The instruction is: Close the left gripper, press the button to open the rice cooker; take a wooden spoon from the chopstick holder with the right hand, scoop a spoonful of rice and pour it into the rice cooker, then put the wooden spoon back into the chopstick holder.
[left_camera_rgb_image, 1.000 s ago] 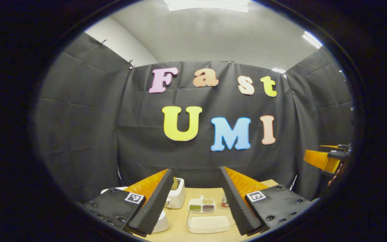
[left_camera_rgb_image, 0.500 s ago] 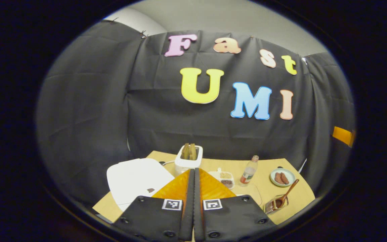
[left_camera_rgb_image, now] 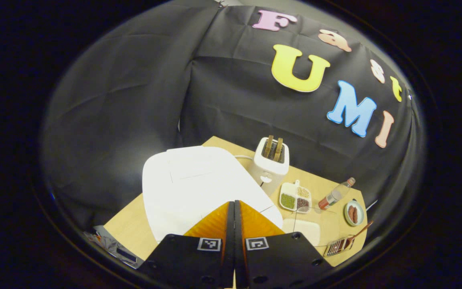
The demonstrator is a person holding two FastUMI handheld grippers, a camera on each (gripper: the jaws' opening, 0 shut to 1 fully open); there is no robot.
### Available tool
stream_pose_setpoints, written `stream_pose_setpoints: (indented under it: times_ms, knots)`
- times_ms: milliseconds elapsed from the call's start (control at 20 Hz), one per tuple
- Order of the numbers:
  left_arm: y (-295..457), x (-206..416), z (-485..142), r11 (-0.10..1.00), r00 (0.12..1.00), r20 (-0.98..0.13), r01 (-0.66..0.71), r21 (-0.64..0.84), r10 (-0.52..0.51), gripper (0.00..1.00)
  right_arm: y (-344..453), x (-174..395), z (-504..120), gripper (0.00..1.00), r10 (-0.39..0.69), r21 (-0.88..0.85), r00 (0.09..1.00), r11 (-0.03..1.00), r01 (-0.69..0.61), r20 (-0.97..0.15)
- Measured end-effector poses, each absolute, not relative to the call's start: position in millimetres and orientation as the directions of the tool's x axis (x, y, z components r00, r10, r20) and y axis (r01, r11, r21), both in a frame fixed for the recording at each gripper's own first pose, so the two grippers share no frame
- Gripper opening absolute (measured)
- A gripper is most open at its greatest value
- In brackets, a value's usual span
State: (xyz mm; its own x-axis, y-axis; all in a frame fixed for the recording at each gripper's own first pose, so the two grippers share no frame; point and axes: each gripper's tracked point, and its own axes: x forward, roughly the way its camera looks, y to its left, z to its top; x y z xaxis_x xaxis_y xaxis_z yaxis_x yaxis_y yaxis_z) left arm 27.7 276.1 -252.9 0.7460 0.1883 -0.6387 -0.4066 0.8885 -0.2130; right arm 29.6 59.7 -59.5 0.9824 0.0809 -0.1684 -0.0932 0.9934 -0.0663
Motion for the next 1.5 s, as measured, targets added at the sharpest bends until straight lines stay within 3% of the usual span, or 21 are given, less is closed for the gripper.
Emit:
stream_pose_setpoints:
  times_ms: [400,500,600,800,1000,1150,1350,1500]
  knots:
    - [274.5,33.7,-300.2,0.878,0.676,-0.716,-0.436,-0.198,0.174,0.08,55.9,37.4,-64.5,0.98,0.061,-0.072,0.981,0.995,-0.076,-0.186]
    - [277.8,37.3,-300.2,0.870,0.684,-0.705,-0.448,-0.205,0.186,0.12,56.9,38.7,-64.3,0.98,0.064,-0.076,0.980,0.994,-0.080,-0.189]
    - [277.8,38.1,-290.2,0.870,0.690,-0.696,-0.451,-0.199,0.199,0.09,59.3,38.1,-62.9,0.98,0.074,-0.073,0.980,0.993,-0.089,-0.184]
    - [290.2,48.8,-236.1,0.874,0.751,-0.597,-0.458,-0.163,0.283,0.09,62.3,39.1,-57.8,0.98,0.083,-0.085,0.982,0.991,-0.099,-0.172]
    - [302.0,52.6,-174.3,0.903,0.793,-0.493,-0.429,-0.031,0.359,0.09,64.8,37.3,-56.1,0.98,0.088,-0.075,0.982,0.992,-0.102,-0.166]
    - [280.3,52.7,-128.8,0.923,0.859,-0.400,-0.378,-0.074,0.320,0.11,66.5,33.6,-56.5,0.98,0.086,-0.085,0.983,0.991,-0.100,-0.160]
    - [248.0,45.8,-85.4,0.953,0.931,-0.264,-0.287,-0.102,0.252,0.94,66.3,28.5,-59.8,0.98,0.057,-0.093,0.986,0.993,-0.072,-0.158]
    - [211.6,39.1,-59.8,0.972,0.967,-0.177,-0.203,-0.114,0.181,0.94,65.0,24.1,-62.2,0.98,0.025,-0.088,0.989,0.995,-0.039,-0.149]
